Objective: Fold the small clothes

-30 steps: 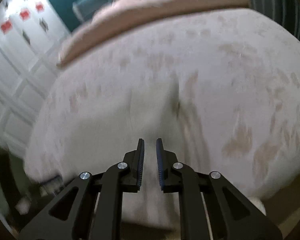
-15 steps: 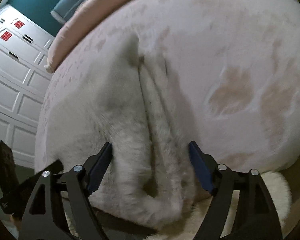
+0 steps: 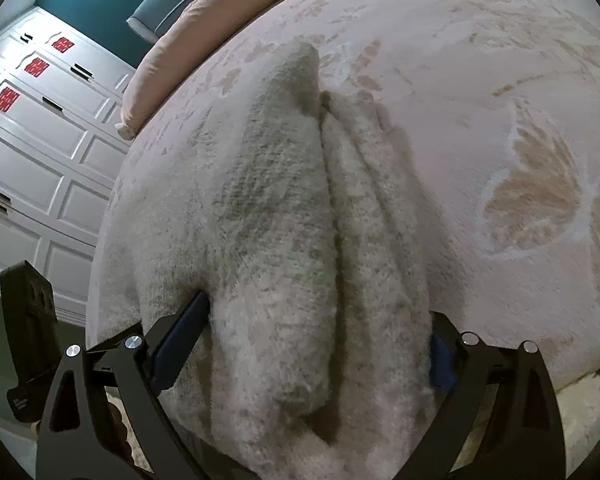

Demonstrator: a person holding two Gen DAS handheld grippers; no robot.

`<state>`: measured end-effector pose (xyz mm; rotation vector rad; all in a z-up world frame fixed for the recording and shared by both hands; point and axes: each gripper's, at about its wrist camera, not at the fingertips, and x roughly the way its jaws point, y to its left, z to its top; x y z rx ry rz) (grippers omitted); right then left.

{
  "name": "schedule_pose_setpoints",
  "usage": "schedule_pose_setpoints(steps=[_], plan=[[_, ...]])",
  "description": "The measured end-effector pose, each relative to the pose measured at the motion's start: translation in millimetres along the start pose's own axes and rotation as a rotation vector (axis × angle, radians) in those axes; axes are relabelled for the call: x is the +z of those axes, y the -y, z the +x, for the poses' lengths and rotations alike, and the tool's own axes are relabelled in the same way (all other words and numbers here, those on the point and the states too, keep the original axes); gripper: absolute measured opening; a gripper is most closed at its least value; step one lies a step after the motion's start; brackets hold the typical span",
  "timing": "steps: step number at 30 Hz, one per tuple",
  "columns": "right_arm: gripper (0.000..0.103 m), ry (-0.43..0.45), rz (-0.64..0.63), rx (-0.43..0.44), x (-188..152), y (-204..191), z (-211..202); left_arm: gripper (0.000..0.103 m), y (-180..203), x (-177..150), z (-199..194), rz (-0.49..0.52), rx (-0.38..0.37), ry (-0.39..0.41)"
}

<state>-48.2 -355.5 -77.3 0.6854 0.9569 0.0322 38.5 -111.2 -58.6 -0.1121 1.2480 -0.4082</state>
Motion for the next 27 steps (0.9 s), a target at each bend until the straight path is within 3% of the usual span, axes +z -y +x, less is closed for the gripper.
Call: schedule_pose_setpoints(steps=[8,10,12,15,17,19,27], plan=[[0.09,0.02,-0.03,-0.018,9,-14,15,0.098,11,14,9,0.046,0.021,-0.008],[0.082,0.02,-0.021,-0.007,11,-13,15,0.098,11,17,11,0.045,0.003,-0.018],[0.063,0.016,-0.018,0.006,13,-14,12,0.09,8,18,6,0.052,-0.019,-0.015],[0.038,0.022,0.0,0.017,12,-16,-2,0.07,11,24,-7,0.079,-0.061,-0.007],[0.035,0.038,0.04,0.054,12,-16,-18,0.056,7,25,-22,0.081,-0.113,-0.003],[0.035,0.059,0.047,0.073,10,-22,-35,0.051,6,25,-39,0.077,-0.175,0.003],[0.035,0.253,-0.049,0.096,-4,-80,-139,0.049,24,27,-133,0.136,-0.372,0.147]])
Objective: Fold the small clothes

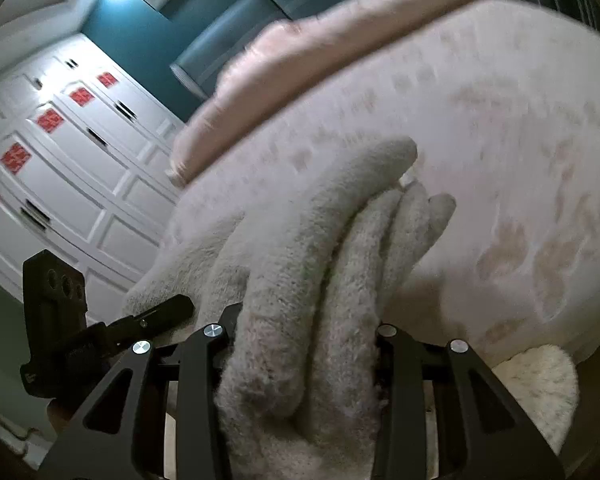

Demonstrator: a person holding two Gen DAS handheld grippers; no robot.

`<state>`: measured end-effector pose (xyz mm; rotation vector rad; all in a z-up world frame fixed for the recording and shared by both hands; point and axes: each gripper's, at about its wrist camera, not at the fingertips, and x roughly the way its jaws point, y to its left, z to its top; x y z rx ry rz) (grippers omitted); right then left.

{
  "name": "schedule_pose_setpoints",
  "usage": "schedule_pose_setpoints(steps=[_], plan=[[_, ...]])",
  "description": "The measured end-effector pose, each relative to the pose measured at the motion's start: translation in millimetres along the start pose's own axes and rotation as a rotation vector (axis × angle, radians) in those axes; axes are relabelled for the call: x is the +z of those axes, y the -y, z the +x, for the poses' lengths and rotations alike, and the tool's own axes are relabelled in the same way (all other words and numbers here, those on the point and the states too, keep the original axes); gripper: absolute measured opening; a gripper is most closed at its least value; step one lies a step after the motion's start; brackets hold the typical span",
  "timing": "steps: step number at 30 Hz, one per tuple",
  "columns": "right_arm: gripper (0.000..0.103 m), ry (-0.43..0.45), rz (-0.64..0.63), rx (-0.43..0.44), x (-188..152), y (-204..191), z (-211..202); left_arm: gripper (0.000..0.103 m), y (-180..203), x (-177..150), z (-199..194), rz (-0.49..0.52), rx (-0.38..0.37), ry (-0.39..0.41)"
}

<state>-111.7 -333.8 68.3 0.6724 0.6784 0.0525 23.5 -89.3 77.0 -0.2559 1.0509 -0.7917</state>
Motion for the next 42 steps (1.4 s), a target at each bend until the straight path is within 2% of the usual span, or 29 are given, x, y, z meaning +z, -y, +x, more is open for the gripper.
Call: schedule_pose_setpoints(steps=[7,14,20,23,26,31,34,37,40,42], plan=[[0.035,0.234,-0.13,0.083,28,-72,-71,0.049,52,31,-100,0.171,-0.098,0.241],[0.035,0.434,-0.299,0.211,62,-164,-108,0.049,72,56,-202,0.313,-0.118,0.51],[0.036,0.548,-0.429,0.32,90,-234,-114,0.049,73,76,-274,0.424,-0.078,0.731],[0.036,0.58,-0.474,0.357,102,-263,-107,0.049,61,86,-293,0.442,-0.062,0.804],[0.036,0.575,-0.485,0.392,114,-285,-86,0.05,39,103,-303,0.438,-0.058,0.86],[0.037,0.525,-0.484,0.394,128,-306,-31,0.05,-9,130,-300,0.391,-0.036,0.877],[0.038,0.445,-0.458,0.343,137,-306,30,0.05,-48,151,-275,0.34,0.004,0.828],[0.039,0.349,-0.416,0.289,138,-285,89,0.05,-107,169,-221,0.239,0.043,0.711],[0.043,0.19,-0.351,0.192,128,-243,175,0.052,-160,174,-162,0.154,0.087,0.594],[0.046,0.073,-0.296,0.102,112,-208,230,0.054,-209,168,-108,0.075,0.143,0.48]])
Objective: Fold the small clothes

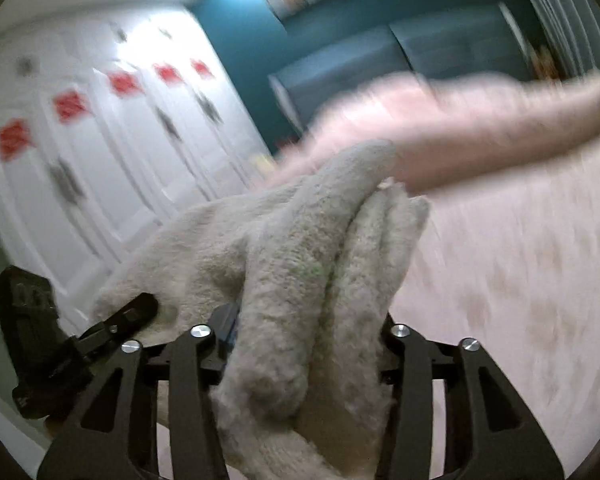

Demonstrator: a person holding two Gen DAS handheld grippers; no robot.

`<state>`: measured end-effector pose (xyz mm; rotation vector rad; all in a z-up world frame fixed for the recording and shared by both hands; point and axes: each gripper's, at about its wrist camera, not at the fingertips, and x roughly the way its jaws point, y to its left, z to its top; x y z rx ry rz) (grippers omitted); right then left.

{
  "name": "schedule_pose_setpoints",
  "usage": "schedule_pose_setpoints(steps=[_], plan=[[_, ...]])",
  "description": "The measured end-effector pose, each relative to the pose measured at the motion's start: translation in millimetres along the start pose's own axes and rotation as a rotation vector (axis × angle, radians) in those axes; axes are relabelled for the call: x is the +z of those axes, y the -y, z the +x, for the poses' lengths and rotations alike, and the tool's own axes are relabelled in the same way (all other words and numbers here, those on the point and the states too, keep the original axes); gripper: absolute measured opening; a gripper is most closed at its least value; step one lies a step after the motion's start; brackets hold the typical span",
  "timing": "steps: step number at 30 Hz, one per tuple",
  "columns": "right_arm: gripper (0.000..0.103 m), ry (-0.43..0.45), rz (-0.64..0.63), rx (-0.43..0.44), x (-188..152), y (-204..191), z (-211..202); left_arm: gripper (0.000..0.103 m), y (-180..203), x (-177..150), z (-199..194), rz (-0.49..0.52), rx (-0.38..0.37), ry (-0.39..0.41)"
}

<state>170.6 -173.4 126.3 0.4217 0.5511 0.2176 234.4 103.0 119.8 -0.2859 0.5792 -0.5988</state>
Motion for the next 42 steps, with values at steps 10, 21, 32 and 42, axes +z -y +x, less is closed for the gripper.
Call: schedule_pose_setpoints(steps=[10,21,32,42], plan=[[0.043,-0.202,0.236,-0.258,-111,110,1,0.049,-94,-130,19,-0.188,0.25,-0.276],[0.041,-0.303,-0.055,-0.305,-110,25,66,0.052,-44,-120,51,-0.065,0.395,-0.365],[0.087,-0.32,0.094,-0.209,-81,72,87,0.081,-104,-119,55,-0.336,0.189,-0.309],[0.031,-0.356,0.173,-0.025,-63,68,119,0.051,-89,-103,84,-0.339,0.056,-0.286]])
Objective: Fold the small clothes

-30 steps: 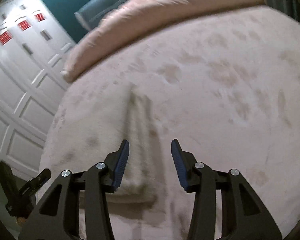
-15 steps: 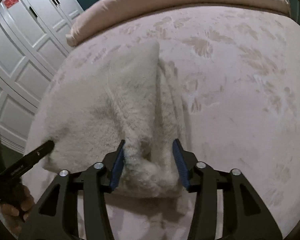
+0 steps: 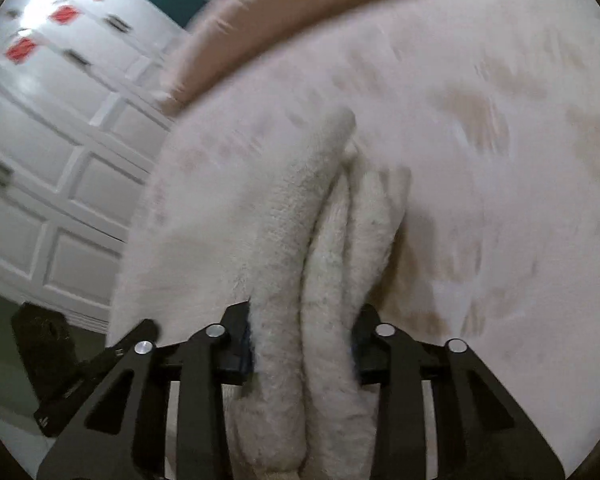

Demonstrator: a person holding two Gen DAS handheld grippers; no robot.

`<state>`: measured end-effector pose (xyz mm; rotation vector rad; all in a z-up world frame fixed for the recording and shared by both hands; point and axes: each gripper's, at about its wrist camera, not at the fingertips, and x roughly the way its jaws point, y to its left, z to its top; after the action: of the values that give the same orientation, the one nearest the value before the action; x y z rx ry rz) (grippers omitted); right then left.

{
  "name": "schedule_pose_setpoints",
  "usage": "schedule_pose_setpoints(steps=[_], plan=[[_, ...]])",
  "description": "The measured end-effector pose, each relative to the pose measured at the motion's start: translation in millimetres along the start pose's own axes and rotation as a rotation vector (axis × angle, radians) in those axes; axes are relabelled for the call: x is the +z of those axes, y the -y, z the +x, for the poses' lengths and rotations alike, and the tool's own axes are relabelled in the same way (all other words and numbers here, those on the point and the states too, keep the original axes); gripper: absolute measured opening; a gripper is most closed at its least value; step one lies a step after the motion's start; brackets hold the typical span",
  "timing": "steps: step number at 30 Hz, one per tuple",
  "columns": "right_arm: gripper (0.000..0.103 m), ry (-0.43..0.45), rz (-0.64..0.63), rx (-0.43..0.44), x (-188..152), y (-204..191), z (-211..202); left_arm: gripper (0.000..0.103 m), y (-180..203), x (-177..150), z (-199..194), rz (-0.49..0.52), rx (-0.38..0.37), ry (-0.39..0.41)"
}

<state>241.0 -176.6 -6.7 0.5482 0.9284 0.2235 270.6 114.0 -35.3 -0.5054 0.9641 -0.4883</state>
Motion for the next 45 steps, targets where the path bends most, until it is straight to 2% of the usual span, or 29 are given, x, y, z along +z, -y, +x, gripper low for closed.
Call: schedule_pose_setpoints(steps=[2,4,6,8,10,13,16,19,21,22,23,26,29,31,32,33,34,35,36,41,45], plan=[[0.031,0.08,-0.054,-0.02,2,-10,-27,0.051,13,2,-7,0.03,-0.032,0.025],[0.033,0.126,-0.068,-0.056,-1,-1,-41,0.051,25,-2,-3,0.073,-0.027,0.036],[0.037,0.082,-0.04,-0.129,-4,24,-26,0.051,27,-11,13,0.099,0.034,0.008],[0.038,-0.012,0.013,-0.253,-13,53,-3,0.051,26,-25,33,0.126,0.154,-0.034],[0.039,0.018,0.062,-0.208,-19,63,-15,0.052,27,-32,28,0.124,0.155,-0.017],[0.039,0.133,-0.013,-0.251,-25,34,-62,0.051,38,-34,1,0.16,0.213,0.021],[0.039,0.161,-0.095,-0.257,-37,8,-80,0.052,53,-41,-25,0.237,0.311,0.06],[0.037,0.086,-0.176,-0.323,-56,0,-62,0.052,48,-54,-12,0.266,0.385,-0.027],[0.038,-0.016,-0.192,-0.417,-78,22,-35,0.057,38,-67,3,0.279,0.435,-0.072],[0.041,-0.037,-0.194,-0.44,-85,32,-26,0.057,33,-73,9,0.281,0.453,-0.083],[0.045,-0.028,-0.191,-0.432,-93,41,-21,0.058,28,-77,13,0.273,0.457,-0.094],[0.045,-0.009,-0.136,-0.427,-89,35,-34,0.061,21,-83,10,0.243,0.477,-0.077],[0.047,0.038,-0.144,-0.436,-93,17,-54,0.06,34,-85,-3,0.237,0.502,-0.054],[0.054,0.068,-0.146,-0.449,-102,9,-65,0.061,45,-91,-9,0.255,0.525,-0.044],[0.063,0.086,-0.138,-0.455,-109,7,-71,0.067,52,-97,-14,0.27,0.532,-0.036],[0.069,0.098,-0.132,-0.467,-116,6,-75,0.071,56,-103,-17,0.278,0.539,-0.029],[0.069,0.104,-0.128,-0.481,-120,6,-77,0.079,60,-106,-18,0.282,0.546,-0.023],[0.07,0.109,-0.126,-0.492,-129,6,-78,0.082,63,-114,-21,0.284,0.553,-0.011],[0.077,0.112,-0.122,-0.503,-137,7,-78,0.082,64,-120,-22,0.282,0.556,-0.003],[0.079,0.086,-0.124,-0.567,-167,15,-68,0.083,58,-147,-8,0.258,0.579,-0.059],[0.079,0.052,-0.101,-0.564,-187,22,-59,0.083,54,-169,0,0.263,0.596,-0.098]])
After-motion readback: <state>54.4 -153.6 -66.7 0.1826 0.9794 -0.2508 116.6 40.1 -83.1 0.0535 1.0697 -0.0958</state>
